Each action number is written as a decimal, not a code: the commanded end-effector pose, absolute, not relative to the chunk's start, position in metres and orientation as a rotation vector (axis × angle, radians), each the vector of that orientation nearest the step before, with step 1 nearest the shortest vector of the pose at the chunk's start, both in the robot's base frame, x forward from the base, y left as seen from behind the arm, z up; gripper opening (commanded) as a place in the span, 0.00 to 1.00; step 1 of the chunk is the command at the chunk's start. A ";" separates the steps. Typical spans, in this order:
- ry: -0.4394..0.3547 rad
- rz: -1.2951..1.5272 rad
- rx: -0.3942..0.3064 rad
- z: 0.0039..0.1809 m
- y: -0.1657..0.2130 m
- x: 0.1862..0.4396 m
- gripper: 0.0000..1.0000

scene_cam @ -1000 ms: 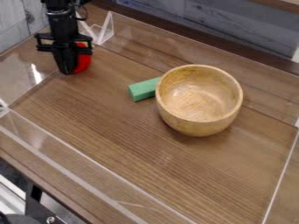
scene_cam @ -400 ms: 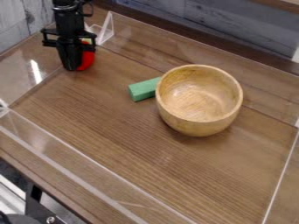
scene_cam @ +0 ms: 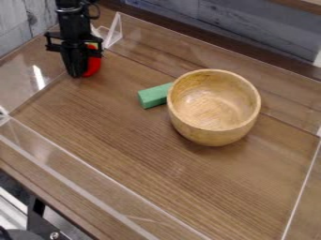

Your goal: Move the red object to the left side of the table

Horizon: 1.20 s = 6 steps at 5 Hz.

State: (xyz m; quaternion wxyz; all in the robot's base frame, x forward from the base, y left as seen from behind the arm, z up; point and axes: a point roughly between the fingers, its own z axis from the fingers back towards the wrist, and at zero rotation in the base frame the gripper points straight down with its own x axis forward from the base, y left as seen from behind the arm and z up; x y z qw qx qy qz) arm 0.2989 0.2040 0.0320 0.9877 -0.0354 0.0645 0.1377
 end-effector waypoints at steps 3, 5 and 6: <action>0.046 0.288 -0.080 0.069 0.189 0.305 1.00; -0.049 0.270 -0.104 0.100 0.168 0.312 1.00; -0.089 0.220 -0.118 0.120 0.157 0.316 1.00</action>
